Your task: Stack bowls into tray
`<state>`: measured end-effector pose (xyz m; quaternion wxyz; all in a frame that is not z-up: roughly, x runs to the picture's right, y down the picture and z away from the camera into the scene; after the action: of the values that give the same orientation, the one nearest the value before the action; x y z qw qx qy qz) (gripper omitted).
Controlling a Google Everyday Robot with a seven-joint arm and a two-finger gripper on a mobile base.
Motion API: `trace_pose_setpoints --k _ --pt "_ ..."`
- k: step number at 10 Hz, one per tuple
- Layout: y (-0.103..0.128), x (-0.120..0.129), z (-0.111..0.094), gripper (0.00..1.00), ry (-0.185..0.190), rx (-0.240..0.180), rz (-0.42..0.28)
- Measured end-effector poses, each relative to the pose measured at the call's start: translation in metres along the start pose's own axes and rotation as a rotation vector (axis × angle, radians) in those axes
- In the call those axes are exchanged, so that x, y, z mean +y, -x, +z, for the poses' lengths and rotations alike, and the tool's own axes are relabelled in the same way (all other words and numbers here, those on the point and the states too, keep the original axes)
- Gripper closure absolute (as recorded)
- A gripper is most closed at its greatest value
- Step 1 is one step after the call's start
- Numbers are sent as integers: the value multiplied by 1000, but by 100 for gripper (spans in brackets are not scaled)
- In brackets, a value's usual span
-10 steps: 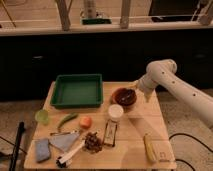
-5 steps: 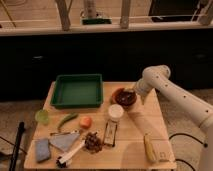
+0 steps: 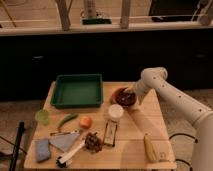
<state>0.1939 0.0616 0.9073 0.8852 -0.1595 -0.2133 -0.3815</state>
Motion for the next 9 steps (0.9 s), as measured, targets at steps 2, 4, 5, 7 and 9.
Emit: trace_pose_setpoints --k 2,4,5,7,9 --pt "-4 8 -1 67 -6 -4 21" --pt "-7 15 -2 88 -16 -5 35" --pt "-7 20 -2 96 -16 -7 42" --pt "-7 25 -3 100 -16 -9 49" --pt "-5 28 -6 100 -15 -10 49"
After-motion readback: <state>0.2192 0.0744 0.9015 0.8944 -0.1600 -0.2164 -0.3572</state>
